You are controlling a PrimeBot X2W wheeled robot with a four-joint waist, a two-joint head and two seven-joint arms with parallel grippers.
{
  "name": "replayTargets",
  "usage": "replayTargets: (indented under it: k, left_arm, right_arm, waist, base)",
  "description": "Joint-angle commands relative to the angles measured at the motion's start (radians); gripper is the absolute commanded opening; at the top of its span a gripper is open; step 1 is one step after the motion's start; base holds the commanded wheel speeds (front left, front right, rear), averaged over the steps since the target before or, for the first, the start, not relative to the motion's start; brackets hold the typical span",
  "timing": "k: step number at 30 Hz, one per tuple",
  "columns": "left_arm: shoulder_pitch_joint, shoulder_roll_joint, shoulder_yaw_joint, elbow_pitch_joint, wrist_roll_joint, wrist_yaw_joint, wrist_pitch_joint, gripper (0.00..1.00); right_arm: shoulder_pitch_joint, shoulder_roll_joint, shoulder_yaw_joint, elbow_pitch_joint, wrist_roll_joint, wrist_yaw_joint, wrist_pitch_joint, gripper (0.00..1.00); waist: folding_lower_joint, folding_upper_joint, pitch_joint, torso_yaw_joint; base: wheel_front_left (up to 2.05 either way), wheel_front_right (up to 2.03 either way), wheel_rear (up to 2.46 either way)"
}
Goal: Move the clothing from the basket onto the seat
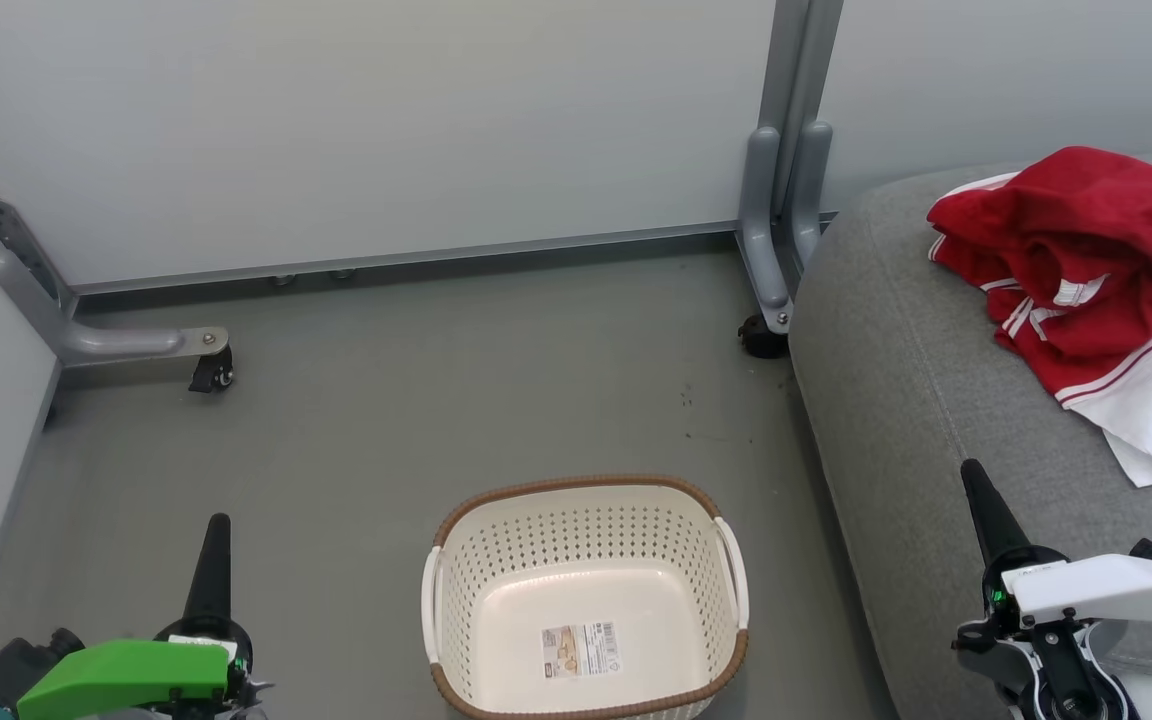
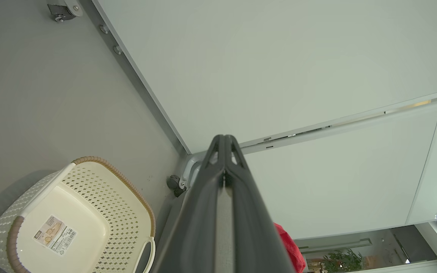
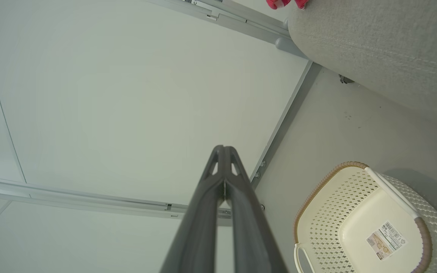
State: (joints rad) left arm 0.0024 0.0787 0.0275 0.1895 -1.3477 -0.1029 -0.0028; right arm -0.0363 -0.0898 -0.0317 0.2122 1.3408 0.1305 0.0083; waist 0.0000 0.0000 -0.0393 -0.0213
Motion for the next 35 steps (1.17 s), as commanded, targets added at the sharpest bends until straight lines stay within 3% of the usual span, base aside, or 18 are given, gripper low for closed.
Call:
replayTargets:
  k: [1,35]
  left_arm:
    - [-0.032,0.009,0.005,-0.002,-0.027,-0.006,0.006,0.0]
    - [-0.11,0.002,0.046,0.051,-0.272,-0.029,0.081,0.0]
  right_arm:
    - [-0.023,-0.001,-0.007,-0.002,0.025,0.001,0.008,0.0]
    - [-0.072,0.02,-0.053,0.029,0.269,0.0,0.079,0.0]
  waist:
    - [0.0,0.0,0.002,0.001]
    - [0.0,0.0,0.037,0.019]
  base:
    - [0.0,0.0,0.0]
    - [0.0,0.0,0.0]
